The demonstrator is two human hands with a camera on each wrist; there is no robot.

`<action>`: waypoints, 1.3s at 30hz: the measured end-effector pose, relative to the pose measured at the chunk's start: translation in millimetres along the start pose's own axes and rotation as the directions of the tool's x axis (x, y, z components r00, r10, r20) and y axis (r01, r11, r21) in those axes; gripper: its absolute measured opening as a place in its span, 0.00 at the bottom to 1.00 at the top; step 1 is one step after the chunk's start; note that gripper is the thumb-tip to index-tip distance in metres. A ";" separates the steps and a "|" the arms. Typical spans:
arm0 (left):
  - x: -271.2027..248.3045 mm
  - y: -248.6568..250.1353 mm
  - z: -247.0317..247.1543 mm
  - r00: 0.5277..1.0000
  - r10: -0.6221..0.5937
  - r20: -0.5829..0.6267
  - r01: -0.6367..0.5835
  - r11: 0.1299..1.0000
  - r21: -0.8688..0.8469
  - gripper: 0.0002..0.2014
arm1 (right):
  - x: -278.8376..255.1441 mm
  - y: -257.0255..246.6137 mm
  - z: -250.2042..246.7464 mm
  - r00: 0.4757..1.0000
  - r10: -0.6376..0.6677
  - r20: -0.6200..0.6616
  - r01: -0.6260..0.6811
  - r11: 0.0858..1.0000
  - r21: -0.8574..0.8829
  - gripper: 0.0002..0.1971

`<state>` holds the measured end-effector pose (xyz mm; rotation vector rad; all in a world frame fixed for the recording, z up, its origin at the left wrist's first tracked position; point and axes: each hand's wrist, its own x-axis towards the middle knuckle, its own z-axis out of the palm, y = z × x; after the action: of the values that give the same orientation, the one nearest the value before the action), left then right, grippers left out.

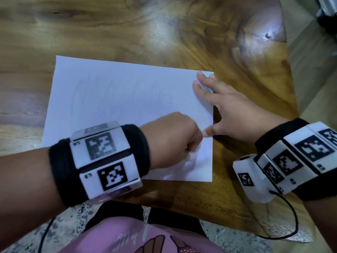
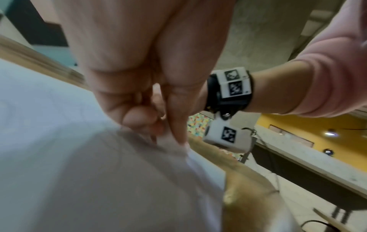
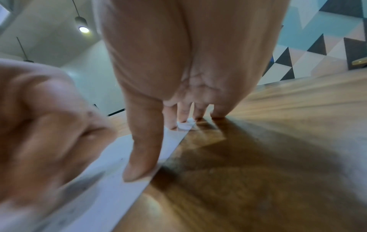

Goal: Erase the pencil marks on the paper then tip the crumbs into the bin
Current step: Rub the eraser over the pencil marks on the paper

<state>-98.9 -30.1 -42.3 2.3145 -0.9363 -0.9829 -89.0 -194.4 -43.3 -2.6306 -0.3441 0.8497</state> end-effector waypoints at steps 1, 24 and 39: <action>-1.8 0.6 -0.6 0.998 0.009 0.065 -0.009 1.000 0.000 0.05 | 0.1 0.1 0.0 1.000 0.000 -0.001 0.000 1.000 -0.001 0.55; -8.2 -16.2 -6.5 0.999 0.038 0.009 -0.038 0.999 0.028 0.06 | 0.1 1.0 0.4 1.000 0.013 0.010 -0.013 1.000 -0.001 0.55; 3.3 -20.5 -23.4 0.966 -0.041 -0.257 0.047 0.999 0.016 0.05 | -2.7 -3.5 -2.1 0.999 0.030 0.030 -0.029 0.999 -0.018 0.54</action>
<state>-71.1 -15.6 -41.5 2.4179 -0.7960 -0.6698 -90.4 -192.6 -38.9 -2.6476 -0.3228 0.9002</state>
